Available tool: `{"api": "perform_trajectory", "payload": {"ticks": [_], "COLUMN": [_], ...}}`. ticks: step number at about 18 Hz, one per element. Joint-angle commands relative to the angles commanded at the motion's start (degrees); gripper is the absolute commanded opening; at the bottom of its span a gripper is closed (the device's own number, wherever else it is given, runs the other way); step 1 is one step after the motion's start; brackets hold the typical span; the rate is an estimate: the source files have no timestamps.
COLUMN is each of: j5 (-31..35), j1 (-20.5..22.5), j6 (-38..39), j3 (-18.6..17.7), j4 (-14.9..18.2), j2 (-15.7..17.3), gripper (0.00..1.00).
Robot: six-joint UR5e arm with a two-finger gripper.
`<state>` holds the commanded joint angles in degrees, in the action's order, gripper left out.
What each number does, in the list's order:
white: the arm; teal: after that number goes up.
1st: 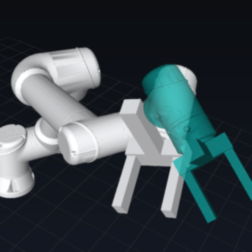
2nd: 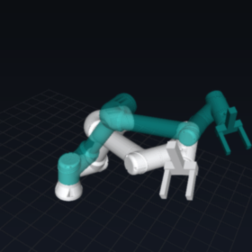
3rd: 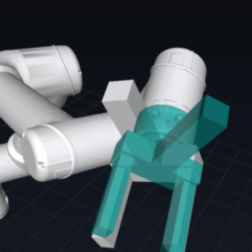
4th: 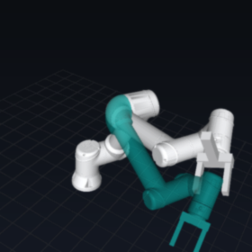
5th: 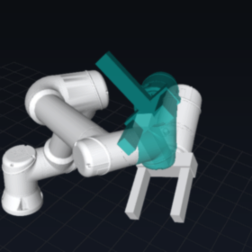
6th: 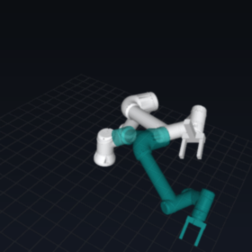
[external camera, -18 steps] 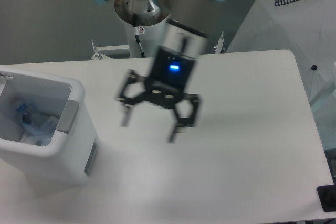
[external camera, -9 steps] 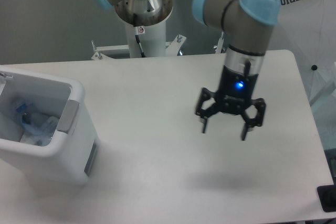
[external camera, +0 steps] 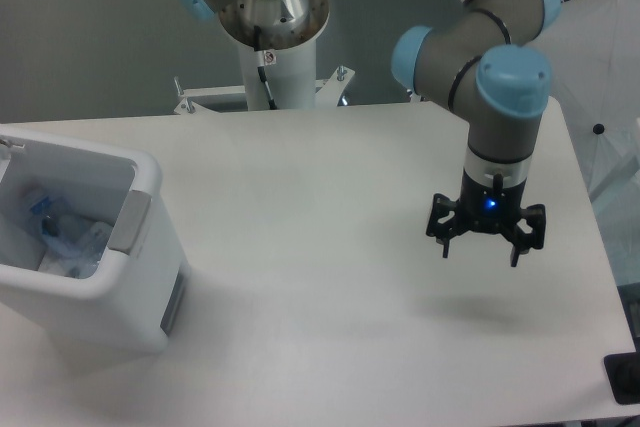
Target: Place the trash in the trash can
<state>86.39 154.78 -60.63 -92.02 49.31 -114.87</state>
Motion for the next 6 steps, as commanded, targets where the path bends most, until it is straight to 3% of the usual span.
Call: {"api": "perform_trajectory", "payload": {"ticks": [6], "j5": [5.1], "j1": [-0.53], "j6": [-0.71], "j3": [-1.32], "j4": [0.09], "j2": [0.09], "gripper": [1.0]}}
